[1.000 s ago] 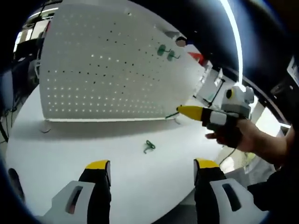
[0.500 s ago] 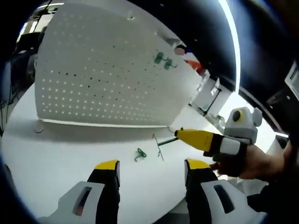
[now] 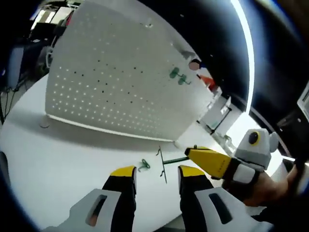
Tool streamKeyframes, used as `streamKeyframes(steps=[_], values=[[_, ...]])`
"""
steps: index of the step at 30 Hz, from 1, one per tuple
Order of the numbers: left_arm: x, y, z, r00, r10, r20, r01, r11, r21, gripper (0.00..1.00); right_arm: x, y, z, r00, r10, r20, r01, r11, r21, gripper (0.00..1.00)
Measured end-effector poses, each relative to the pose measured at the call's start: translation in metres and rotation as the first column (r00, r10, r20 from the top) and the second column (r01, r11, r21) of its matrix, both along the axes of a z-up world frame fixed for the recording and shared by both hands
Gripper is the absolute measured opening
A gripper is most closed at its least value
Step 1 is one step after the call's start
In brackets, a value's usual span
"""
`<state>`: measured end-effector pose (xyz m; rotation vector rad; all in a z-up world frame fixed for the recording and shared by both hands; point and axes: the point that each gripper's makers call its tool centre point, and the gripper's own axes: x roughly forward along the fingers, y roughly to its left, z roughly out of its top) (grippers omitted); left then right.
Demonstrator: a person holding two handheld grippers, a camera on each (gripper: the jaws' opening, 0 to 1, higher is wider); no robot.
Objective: Insert the hook assembly into the mounting plate slot until the hook locks in place.
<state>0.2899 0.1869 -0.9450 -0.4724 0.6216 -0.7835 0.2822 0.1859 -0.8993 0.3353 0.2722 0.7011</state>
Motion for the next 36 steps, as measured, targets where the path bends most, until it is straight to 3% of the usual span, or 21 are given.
streamKeyframes(steps=[9,13,25,32,36], values=[[-0.008,0.0,0.003,0.999,-0.009,-0.038,0.007,0.998,-0.065,0.07,-0.002,0.001,0.001,1.0,-0.008,0.016,0.008,1.0,-0.013,0.0],[-0.008,0.002,0.001,0.997,-0.001,-0.072,-0.006,0.996,-0.087,0.05,-0.002,0.001,0.0,1.0,-0.01,0.014,0.01,1.0,-0.013,0.0],[-0.007,0.005,0.001,0.998,0.006,-0.056,-0.009,0.999,-0.053,0.02,-0.001,0.004,-0.002,1.0,0.002,0.019,-0.001,1.0,-0.017,0.0],[-0.001,0.012,0.012,0.999,0.017,0.028,-0.018,0.999,0.043,0.01,0.001,0.007,0.006,0.999,0.03,-0.015,-0.03,1.0,0.003,0.01],[0.005,0.018,0.022,0.994,0.007,0.109,-0.019,0.994,0.109,0.01,-0.001,0.006,0.009,0.997,0.059,-0.044,-0.058,0.998,0.031,0.07]])
